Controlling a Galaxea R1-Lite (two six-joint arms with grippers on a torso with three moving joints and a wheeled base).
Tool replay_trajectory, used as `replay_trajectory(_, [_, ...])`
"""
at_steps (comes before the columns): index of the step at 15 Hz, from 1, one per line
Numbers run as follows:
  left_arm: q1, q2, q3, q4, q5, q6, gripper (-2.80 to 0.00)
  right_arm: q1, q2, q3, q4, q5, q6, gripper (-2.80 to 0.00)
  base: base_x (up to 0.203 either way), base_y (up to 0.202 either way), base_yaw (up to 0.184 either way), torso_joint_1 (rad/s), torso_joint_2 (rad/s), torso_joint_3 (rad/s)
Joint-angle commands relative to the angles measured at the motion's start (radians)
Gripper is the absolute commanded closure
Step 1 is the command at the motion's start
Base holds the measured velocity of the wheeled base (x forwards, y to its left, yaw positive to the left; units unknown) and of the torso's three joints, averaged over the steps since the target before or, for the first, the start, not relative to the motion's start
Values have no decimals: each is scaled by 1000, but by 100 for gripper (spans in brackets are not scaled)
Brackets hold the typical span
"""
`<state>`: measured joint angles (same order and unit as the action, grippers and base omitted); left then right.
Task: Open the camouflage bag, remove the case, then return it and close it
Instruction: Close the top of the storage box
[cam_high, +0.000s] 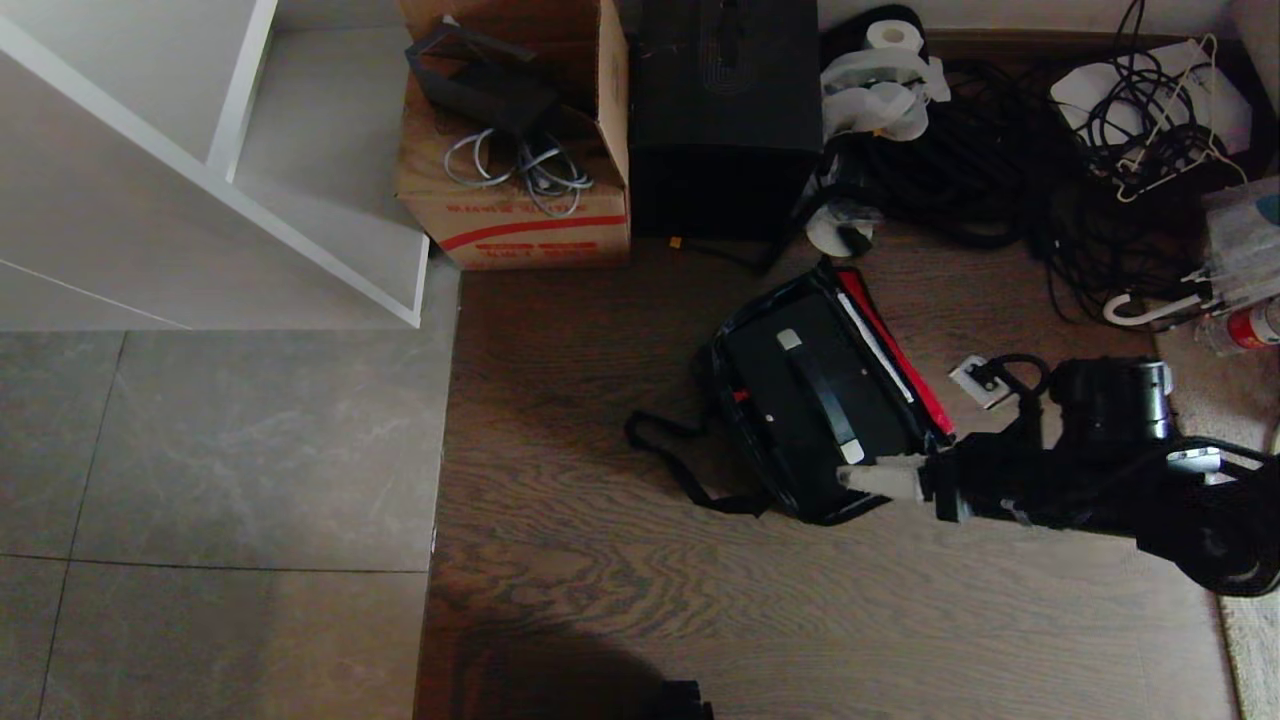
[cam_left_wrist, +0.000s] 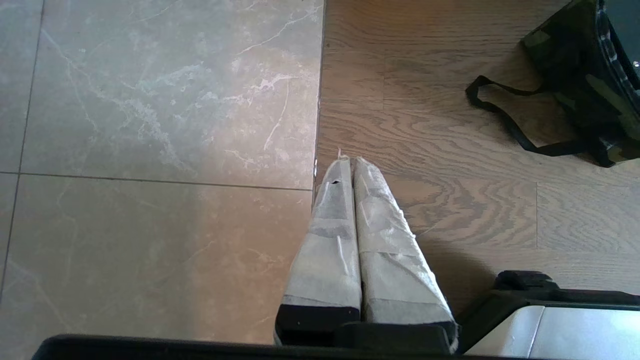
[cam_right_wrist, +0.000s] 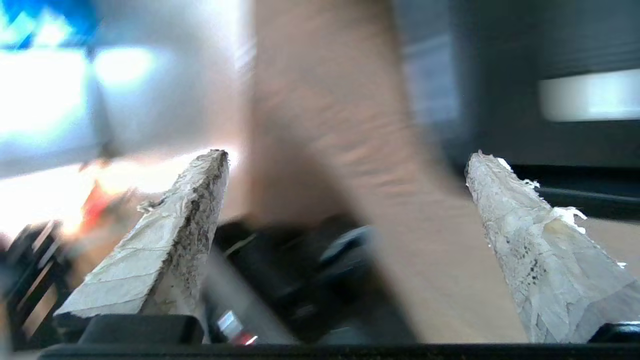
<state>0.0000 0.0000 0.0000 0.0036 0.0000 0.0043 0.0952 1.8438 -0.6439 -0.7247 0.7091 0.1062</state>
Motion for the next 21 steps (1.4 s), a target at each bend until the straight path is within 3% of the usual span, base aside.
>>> replay_trajectory(1, [0, 0, 0, 1, 0, 0, 0, -123, 17, -111, 81, 5, -4, -280, 0, 0, 0, 0, 0, 0])
replay_trajectory(4, [0, 0, 0, -1, 0, 0, 0, -255, 89, -290, 289, 9, -54, -280, 0, 0, 0, 0, 0, 0])
replay_trajectory(6, [0, 0, 0, 0, 0, 0, 0, -315, 159, -351, 314, 2, -91, -280, 0, 0, 0, 0, 0, 0])
replay_trajectory(11, [0, 0, 0, -1, 0, 0, 0, -442, 284, -430, 364, -117, -348, -280, 0, 0, 0, 0, 0, 0])
replay_trajectory(16, [0, 0, -2, -1, 0, 0, 0, -513, 414, -469, 371, -187, -821, -280, 0, 0, 0, 0, 0, 0])
replay_trajectory(21, [0, 0, 0, 1, 0, 0, 0, -519, 504, -521, 295, -192, -943, -280, 0, 0, 0, 0, 0, 0])
